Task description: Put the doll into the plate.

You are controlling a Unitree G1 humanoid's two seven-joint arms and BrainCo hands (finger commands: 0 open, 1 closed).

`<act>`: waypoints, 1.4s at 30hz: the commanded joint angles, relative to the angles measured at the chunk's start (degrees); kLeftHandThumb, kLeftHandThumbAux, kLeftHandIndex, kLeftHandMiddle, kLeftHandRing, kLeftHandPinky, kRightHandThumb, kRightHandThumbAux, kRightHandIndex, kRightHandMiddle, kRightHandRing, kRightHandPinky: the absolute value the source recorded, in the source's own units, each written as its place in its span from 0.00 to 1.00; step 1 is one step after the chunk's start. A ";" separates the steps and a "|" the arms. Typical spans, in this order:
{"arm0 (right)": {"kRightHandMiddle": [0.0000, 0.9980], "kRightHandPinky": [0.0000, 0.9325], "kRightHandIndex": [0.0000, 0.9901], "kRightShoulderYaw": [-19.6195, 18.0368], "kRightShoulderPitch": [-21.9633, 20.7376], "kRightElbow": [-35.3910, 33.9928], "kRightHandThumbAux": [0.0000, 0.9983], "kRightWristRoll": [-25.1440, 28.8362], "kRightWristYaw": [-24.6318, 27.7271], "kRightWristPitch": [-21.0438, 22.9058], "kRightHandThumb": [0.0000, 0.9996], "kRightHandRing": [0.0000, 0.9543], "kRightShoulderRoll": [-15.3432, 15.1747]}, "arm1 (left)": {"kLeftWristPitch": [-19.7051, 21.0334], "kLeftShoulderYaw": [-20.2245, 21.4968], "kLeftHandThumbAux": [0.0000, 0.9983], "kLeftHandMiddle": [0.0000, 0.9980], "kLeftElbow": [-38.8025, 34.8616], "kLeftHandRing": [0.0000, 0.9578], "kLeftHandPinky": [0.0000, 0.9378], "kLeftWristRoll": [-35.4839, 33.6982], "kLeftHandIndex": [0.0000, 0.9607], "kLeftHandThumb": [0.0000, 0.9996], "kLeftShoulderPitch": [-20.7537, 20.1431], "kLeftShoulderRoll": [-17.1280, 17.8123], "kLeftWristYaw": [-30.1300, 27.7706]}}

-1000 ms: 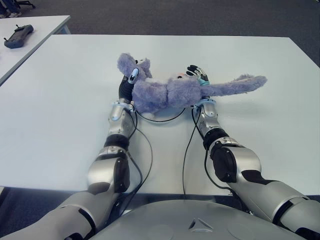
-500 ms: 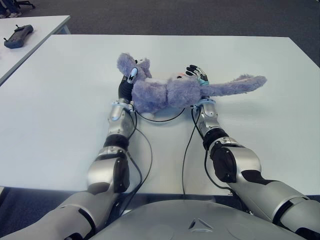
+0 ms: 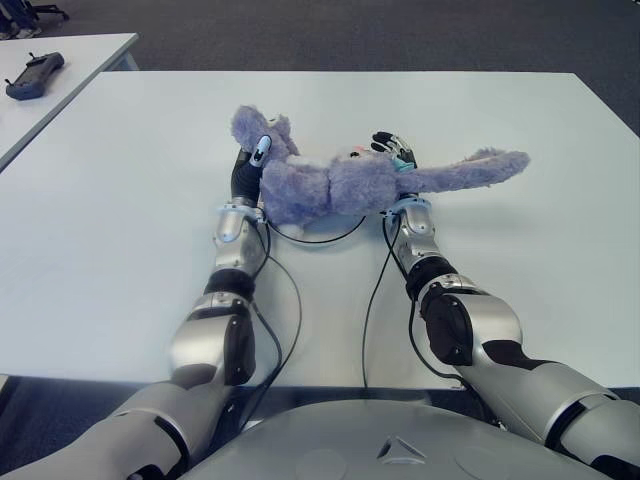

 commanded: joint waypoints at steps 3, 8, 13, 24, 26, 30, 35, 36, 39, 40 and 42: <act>0.21 0.16 0.22 -0.41 13.55 6.72 0.91 0.35 -0.68 2.89 0.32 0.17 5.00 | -1.95 -1.36 0.43 0.00 14.21 0.00 0.00 4.60 0.00 0.00 17.12 1.68 12.57; 0.20 0.18 0.19 -0.07 13.53 6.77 0.92 0.13 -1.14 3.50 0.28 0.17 4.96 | -2.39 -0.72 0.47 0.00 15.06 0.00 0.00 3.99 0.00 0.00 17.61 1.82 14.76; 0.19 0.17 0.18 0.07 13.51 6.80 0.93 0.15 -1.33 3.67 0.24 0.17 4.99 | -4.32 0.04 0.51 0.00 15.34 0.00 0.00 3.35 0.00 0.00 18.03 1.11 16.25; 0.19 0.18 0.17 0.15 13.51 6.81 0.94 0.38 -1.23 3.47 0.23 0.17 5.14 | -6.90 1.13 0.56 0.00 15.66 0.00 0.00 2.07 0.00 0.00 18.03 0.08 17.68; 0.19 0.17 0.17 0.27 13.50 6.82 0.94 0.26 -1.36 3.54 0.23 0.16 5.12 | -6.80 1.29 0.57 0.00 15.73 0.00 0.00 1.86 0.00 0.00 17.93 0.00 17.66; 0.19 0.18 0.17 0.60 13.54 6.82 0.94 0.00 -1.59 3.45 0.21 0.16 5.08 | -6.62 1.53 0.58 0.00 15.82 0.00 0.00 1.59 0.00 0.00 17.80 -0.06 17.63; 0.19 0.17 0.17 0.78 13.72 6.77 0.94 0.09 -1.68 2.67 0.20 0.16 5.15 | -6.50 1.47 0.59 0.00 15.83 0.00 0.00 1.65 0.00 0.00 17.78 -0.05 17.61; 0.19 0.17 0.17 0.70 13.78 6.74 0.94 0.23 -1.62 2.38 0.20 0.16 5.21 | -6.44 1.40 0.59 0.00 15.83 0.00 0.00 1.73 0.00 0.00 17.79 -0.04 17.63; 0.19 0.16 0.18 0.53 13.84 6.70 0.93 0.51 -1.56 2.04 0.20 0.16 5.36 | -6.35 1.31 0.59 0.00 15.82 0.00 0.00 1.84 0.00 0.00 17.81 -0.04 17.65; 0.19 0.16 0.18 0.49 13.84 6.70 0.93 0.57 -1.55 2.01 0.20 0.16 5.40 | -6.33 1.30 0.59 0.00 15.82 0.00 0.00 1.86 0.00 0.00 17.81 -0.05 17.65; 0.19 0.16 0.18 0.39 13.85 6.68 0.93 0.69 -1.53 1.91 0.20 0.16 5.49 | -6.29 1.26 0.59 0.00 15.81 0.00 0.00 1.89 0.00 0.00 17.81 -0.05 17.65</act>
